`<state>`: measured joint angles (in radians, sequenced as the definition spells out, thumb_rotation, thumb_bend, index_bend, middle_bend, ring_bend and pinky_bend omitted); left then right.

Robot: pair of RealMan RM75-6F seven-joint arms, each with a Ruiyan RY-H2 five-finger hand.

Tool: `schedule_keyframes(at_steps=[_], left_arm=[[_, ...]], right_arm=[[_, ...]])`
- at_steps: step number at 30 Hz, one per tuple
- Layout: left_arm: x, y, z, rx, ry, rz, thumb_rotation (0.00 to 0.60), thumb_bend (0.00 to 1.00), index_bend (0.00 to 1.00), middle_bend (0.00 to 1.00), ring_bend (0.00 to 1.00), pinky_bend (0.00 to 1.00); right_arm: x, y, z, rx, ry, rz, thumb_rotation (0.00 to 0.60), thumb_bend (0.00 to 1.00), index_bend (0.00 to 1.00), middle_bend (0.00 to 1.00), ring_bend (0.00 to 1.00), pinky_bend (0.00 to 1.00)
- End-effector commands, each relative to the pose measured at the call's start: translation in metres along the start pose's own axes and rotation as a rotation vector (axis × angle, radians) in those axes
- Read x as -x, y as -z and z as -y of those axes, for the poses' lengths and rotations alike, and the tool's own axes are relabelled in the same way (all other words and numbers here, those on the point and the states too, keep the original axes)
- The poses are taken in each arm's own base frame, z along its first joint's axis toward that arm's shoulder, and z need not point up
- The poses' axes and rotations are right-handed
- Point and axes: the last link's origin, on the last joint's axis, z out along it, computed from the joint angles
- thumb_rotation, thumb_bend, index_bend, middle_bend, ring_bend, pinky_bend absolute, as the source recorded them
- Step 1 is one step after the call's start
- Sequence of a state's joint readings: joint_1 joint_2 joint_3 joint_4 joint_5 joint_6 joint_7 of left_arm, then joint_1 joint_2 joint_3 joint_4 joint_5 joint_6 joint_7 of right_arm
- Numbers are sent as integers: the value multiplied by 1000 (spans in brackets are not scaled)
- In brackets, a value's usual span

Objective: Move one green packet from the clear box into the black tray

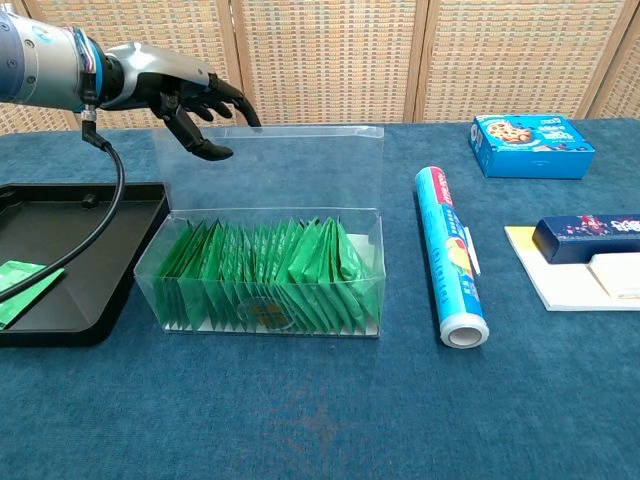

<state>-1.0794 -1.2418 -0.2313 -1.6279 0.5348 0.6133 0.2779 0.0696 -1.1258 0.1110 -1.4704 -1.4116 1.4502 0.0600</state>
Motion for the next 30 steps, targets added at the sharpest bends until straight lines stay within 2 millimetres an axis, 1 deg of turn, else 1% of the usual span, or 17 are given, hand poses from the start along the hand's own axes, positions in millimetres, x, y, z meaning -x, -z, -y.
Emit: schedule_keyframes(at_steps=[1, 7, 11, 18, 24, 30], left_arm=[[2, -2, 2, -10, 8, 18, 600, 430, 234, 0, 0, 0], [5, -6, 8, -25, 17, 38, 600, 467, 246, 0, 0, 0], [7, -7, 10, -28, 41, 70, 600, 477, 313, 0, 0, 0], [11, -6, 17, -38, 35, 124, 600, 576, 443, 0, 0, 0], [13, -5, 17, -48, 37, 163, 600, 591, 527, 0, 0, 0], [14, -6, 17, -61, 48, 181, 600, 624, 557, 0, 0, 0]], right_arm=[[1, 0, 0, 1, 2, 2, 600, 0, 0, 0, 0, 0], [2, -1, 0, 3, 3, 5, 600, 0, 0, 0, 0, 0], [2, -1, 0, 5, 4, 7, 600, 0, 0, 0, 0, 0], [3, -1, 0, 4, 5, 8, 600, 0, 0, 0, 0, 0], [3, -1, 0, 5, 6, 7, 600, 0, 0, 0, 0, 0], [3, -1, -1, 6, 7, 8, 600, 0, 0, 0, 0, 0]])
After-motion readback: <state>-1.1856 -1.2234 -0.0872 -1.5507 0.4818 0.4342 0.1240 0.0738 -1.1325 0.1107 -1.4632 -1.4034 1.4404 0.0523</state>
